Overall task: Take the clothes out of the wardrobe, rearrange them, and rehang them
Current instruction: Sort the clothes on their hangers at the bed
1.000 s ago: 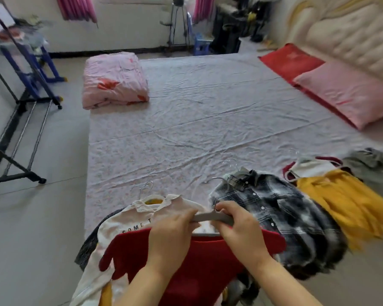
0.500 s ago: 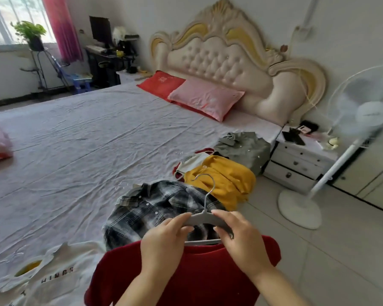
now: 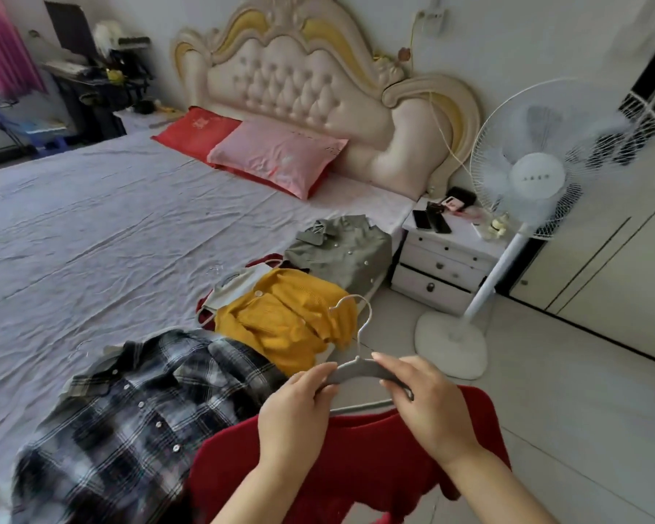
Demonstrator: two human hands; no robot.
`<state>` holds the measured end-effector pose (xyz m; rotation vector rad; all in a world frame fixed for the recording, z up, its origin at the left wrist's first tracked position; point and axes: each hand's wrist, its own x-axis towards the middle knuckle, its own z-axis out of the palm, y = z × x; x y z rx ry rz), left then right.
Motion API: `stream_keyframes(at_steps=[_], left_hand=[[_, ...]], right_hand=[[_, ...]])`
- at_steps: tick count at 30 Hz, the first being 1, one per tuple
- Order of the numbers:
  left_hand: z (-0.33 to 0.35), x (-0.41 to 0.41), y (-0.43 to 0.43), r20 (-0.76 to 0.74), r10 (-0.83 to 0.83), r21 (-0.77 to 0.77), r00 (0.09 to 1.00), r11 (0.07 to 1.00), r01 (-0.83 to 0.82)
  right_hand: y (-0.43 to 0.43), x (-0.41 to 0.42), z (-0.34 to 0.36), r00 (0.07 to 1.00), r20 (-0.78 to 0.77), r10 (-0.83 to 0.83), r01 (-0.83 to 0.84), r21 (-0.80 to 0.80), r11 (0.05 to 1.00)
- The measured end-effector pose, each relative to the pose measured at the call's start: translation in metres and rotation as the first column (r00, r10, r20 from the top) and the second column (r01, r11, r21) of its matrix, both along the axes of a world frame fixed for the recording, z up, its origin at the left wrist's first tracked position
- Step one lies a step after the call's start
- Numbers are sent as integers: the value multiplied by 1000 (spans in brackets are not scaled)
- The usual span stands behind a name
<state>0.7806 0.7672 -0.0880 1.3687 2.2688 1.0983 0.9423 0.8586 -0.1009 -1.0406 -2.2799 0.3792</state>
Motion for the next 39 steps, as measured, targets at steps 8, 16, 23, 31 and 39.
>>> stream_keyframes(at_steps=[8, 16, 23, 31, 39], left_hand=[[-15, -8, 144, 62, -114, -14, 992, 993, 115], [-6, -40, 284, 56, -195, -38, 979, 980, 197], [-19, -58, 399, 88, -155, -70, 984, 984, 161], [-31, -72, 525, 122, 15, -123, 992, 992, 1], [-52, -114, 611, 174, 104, -174, 979, 982, -74]], right_hand=[[143, 0, -9, 998, 56, -28, 24, 58, 998], [286, -28, 6, 998, 32, -58, 57, 37, 998], [419, -56, -3, 998, 28, 48, -49, 24, 999], [575, -93, -15, 965, 53, 257, -256, -23, 966], [686, -157, -42, 913, 97, 396, -383, -135, 914]])
